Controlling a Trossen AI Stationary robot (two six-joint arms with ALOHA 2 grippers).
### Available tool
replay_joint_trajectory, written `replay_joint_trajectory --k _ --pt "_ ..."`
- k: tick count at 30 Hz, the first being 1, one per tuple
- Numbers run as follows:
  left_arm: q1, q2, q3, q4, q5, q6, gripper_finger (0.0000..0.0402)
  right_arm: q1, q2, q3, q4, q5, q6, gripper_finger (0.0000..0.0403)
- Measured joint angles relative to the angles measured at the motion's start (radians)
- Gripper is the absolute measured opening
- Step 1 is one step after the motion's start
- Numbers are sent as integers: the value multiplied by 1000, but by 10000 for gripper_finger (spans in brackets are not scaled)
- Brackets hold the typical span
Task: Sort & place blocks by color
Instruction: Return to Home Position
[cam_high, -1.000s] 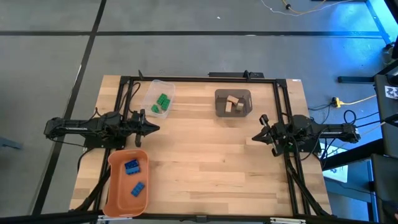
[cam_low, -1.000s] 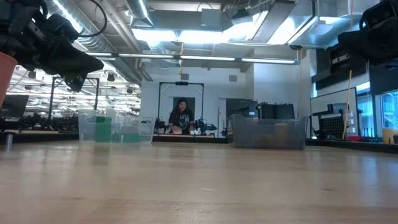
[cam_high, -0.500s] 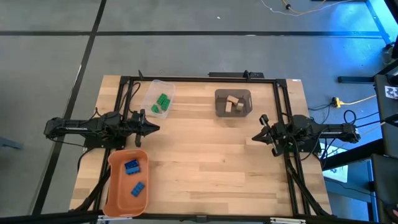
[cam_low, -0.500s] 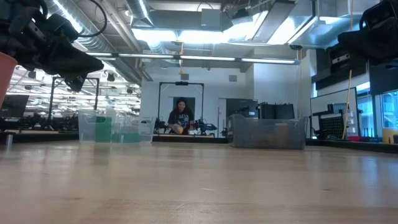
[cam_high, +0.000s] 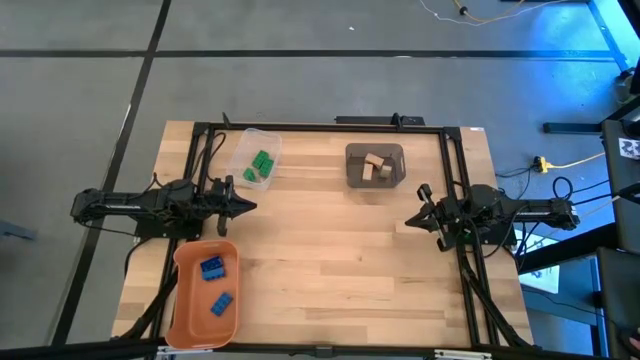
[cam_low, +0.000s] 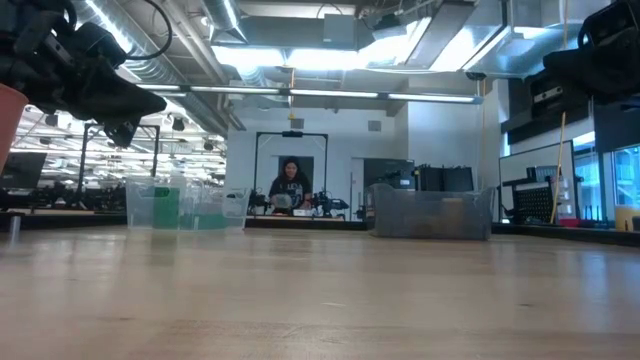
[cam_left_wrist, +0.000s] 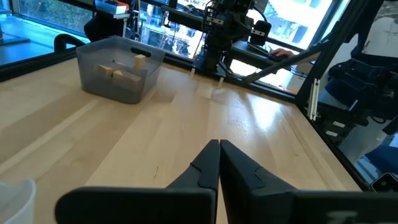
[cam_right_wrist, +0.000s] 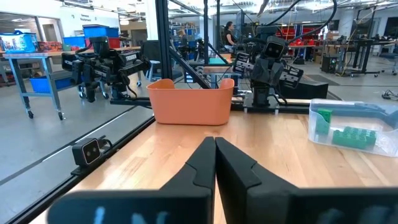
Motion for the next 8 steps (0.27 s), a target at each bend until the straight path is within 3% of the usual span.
replay_joint_trajectory --k 8 --pt "0 0 0 0 0 0 10 0 0 0 0 0 -1 13"
